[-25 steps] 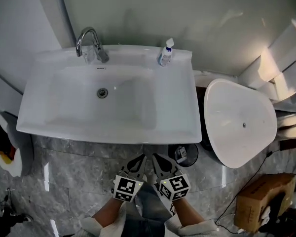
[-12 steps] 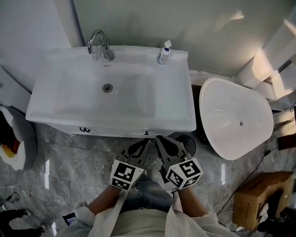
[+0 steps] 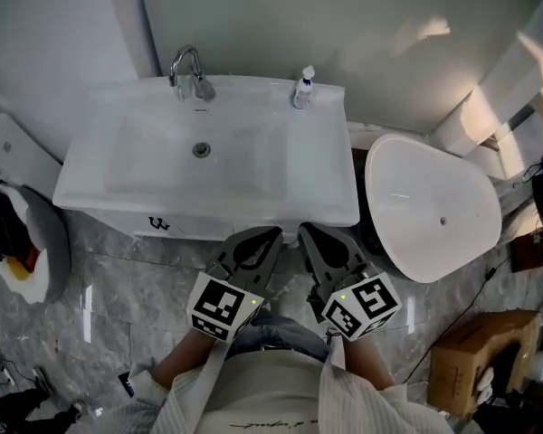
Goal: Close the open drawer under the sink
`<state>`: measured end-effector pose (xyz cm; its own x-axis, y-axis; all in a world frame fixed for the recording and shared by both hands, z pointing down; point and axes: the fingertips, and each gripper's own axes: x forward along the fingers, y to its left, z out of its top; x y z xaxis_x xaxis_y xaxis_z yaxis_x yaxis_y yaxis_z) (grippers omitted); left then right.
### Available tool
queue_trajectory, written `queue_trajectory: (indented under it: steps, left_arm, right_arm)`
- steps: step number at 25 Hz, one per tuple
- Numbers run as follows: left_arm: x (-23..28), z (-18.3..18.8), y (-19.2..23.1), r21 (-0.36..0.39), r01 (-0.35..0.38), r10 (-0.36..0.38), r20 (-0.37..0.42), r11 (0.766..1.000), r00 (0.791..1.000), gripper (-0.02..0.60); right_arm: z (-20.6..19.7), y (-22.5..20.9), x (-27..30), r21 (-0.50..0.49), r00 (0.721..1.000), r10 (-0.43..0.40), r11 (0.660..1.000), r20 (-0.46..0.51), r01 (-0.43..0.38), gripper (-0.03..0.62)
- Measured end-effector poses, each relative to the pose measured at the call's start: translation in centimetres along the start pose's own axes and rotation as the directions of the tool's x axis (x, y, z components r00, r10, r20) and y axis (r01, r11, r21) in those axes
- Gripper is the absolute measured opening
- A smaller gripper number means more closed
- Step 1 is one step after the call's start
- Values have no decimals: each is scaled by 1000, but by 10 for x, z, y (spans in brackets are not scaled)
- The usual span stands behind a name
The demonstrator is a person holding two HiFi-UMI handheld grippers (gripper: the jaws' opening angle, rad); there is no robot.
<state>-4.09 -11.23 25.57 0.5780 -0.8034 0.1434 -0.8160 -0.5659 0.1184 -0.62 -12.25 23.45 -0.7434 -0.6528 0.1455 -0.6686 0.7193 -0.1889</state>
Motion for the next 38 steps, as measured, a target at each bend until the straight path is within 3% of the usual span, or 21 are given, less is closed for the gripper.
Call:
queue_trajectory:
  steps: [13, 28, 38]
  left_arm:
    - [-14, 52, -12, 8, 21, -21, 69, 1000, 997, 15]
    - [-20, 41, 4, 21, -16, 15, 62, 1000, 998, 15]
    - [-18, 43, 5, 18, -1, 0, 61, 1000, 998, 15]
  right_arm:
    - [25, 12, -7, 3, 999, 45, 999, 23, -45, 11]
    - [19, 23, 0, 9, 997, 70, 997, 25, -70, 9]
    - [16, 24, 2, 11, 998, 59, 998, -1, -59, 9]
